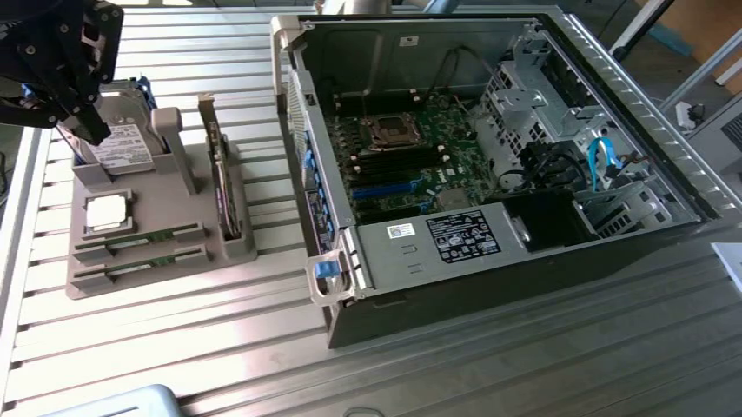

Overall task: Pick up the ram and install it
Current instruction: 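Pick up the ram and move it above insertion slot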

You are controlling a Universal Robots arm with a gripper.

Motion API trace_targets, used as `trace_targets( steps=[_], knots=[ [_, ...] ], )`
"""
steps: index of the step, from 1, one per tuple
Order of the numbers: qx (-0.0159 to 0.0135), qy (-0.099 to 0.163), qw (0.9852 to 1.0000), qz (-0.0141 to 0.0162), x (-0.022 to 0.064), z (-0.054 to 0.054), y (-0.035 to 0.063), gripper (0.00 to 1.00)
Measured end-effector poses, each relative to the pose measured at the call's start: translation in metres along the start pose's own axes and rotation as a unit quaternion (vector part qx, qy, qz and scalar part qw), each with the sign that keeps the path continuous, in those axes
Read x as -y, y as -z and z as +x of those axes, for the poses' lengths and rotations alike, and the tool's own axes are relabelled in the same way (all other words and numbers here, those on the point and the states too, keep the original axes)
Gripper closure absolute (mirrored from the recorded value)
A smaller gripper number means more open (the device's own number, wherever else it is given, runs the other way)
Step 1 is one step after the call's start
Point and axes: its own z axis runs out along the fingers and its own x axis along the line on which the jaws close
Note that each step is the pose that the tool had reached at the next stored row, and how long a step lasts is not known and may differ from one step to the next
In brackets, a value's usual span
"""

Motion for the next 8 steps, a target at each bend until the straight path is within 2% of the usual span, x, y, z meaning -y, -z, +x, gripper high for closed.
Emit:
trace_targets(
  steps=[4, 8],
  knots=[
    [-0.0007, 0.033, 0.9994, -0.0008, 0.0, 0.0, 0.0, 0.89],
    [-0.0014, 0.065, 0.9979, -0.0016, 0.0, 0.0, 0.0, 0.89]
  ],
)
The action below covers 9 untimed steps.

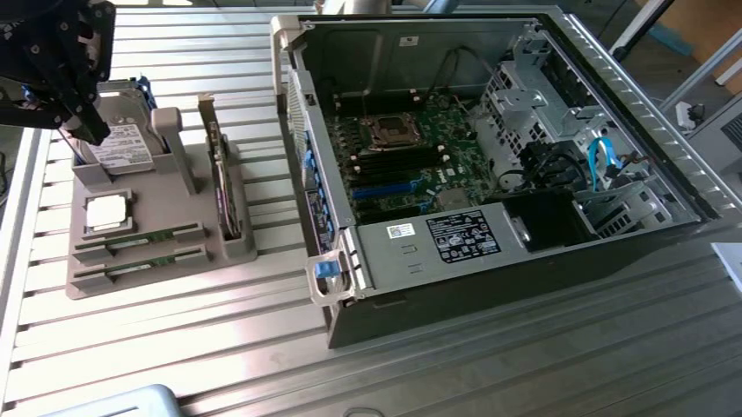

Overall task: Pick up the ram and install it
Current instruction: 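Pick up the ram and move it above insertion slot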

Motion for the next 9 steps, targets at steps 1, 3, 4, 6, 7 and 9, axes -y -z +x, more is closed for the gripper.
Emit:
trace_targets(
  steps=[1, 3, 4, 6, 7, 9],
  knots=[
    [-0.0002, 0.008, 1.0, -0.0002, 0.0, 0.0, 0.0, 0.89],
    [-0.0005, 0.025, 0.9997, -0.0006, 0.0, 0.0, 0.0, 0.89],
    [-0.0007, 0.033, 0.9995, -0.0008, -0.0001, 0.0, 0.0, 0.89],
    [-0.0011, 0.051, 0.9987, -0.0013, 0.0, 0.0, 0.0, 0.89],
    [-0.0013, 0.059, 0.9982, -0.0014, 0.0, 0.0, 0.0, 0.89],
    [-0.0017, 0.076, 0.9971, -0.0019, 0.0, 0.0, 0.0, 0.89]
  ],
)
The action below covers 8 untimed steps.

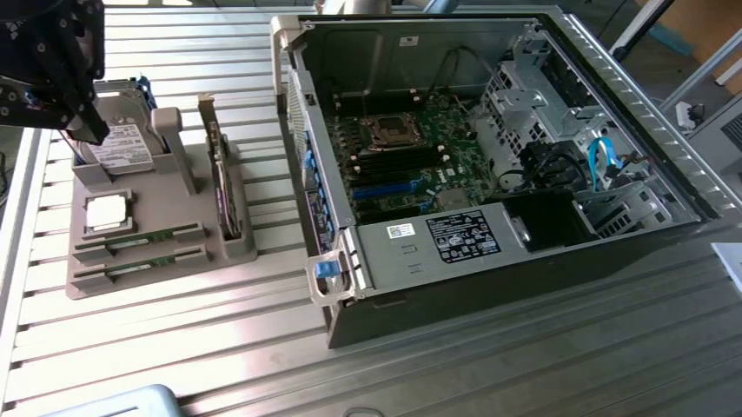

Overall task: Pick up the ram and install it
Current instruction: 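Pick up the ram and move it above insertion slot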

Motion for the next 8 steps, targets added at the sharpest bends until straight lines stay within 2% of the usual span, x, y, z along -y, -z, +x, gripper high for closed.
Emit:
trace_targets(
  steps=[4, 8],
  knots=[
    [-0.0007, 0.031, 0.9995, -0.0008, 0.0, 0.0, 0.0, 0.89],
    [-0.0014, 0.062, 0.9981, -0.0015, 0.0, 0.0, 0.0, 0.89]
  ],
)
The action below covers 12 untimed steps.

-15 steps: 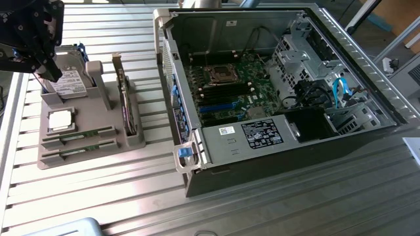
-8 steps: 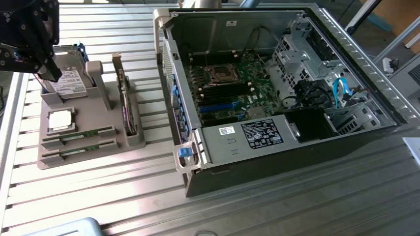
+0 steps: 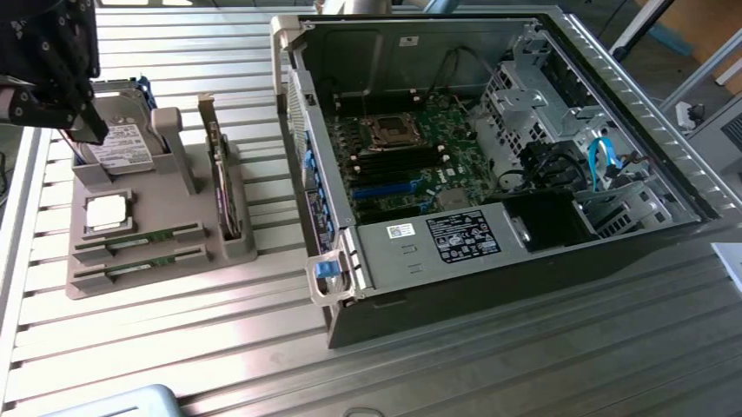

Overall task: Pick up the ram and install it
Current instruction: 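Pick up the ram and move it above insertion slot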

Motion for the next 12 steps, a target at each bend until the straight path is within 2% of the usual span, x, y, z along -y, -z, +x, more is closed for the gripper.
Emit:
trace_targets(
  steps=[5, 12],
  knots=[
    [-0.0008, 0.037, 0.9993, -0.0009, 0.0, 0.0, 0.0, 0.89],
    [-0.0019, 0.087, 0.9962, -0.0021, 0.0, 0.0, 0.0, 0.89]
  ],
)
